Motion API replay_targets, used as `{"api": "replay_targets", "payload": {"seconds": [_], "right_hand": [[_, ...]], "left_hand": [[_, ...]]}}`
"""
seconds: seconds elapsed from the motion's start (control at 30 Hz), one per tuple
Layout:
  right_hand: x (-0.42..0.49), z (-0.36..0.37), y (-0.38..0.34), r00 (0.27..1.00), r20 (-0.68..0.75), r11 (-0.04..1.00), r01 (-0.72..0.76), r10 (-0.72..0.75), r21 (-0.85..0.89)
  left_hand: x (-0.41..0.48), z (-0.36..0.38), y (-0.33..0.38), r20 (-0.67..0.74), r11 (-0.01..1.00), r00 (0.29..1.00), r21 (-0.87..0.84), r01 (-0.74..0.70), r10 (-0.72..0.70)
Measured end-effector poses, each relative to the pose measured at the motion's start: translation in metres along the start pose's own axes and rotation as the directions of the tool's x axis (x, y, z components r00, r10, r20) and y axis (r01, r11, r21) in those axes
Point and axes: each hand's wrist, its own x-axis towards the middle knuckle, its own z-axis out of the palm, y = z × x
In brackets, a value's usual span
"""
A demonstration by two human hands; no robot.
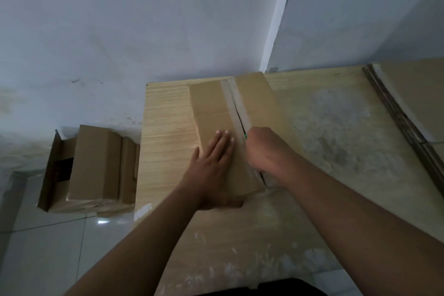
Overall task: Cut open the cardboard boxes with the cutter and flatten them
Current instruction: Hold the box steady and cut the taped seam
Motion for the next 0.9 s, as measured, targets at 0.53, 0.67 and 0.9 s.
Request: {"api": "replay_targets", "payload": {"seconds": [0.53,0.67,0.9], "right_hand": [[-0.098,0.036,0.062,0.993,-0.104,0.996,-0.04,0.048,0.076],[-0.107,0.041,0.063,0.991,-0.108,0.992,-0.072,0.084,0.105],[-0.109,0.048,0.065,0.987,-0.115,0.981,-0.096,0.116,0.171]], "left_hand": [[0.062,-0.016,-0.014,-0.058,0.996,0.996,-0.054,0.071,-0.074],[0.062,-0.015,-0.014,-0.071,0.997,0.995,-0.022,0.069,-0.07],[0.07,-0.025,-0.016,-0.007,0.887,0.941,0.337,-0.316,0.337]]}}
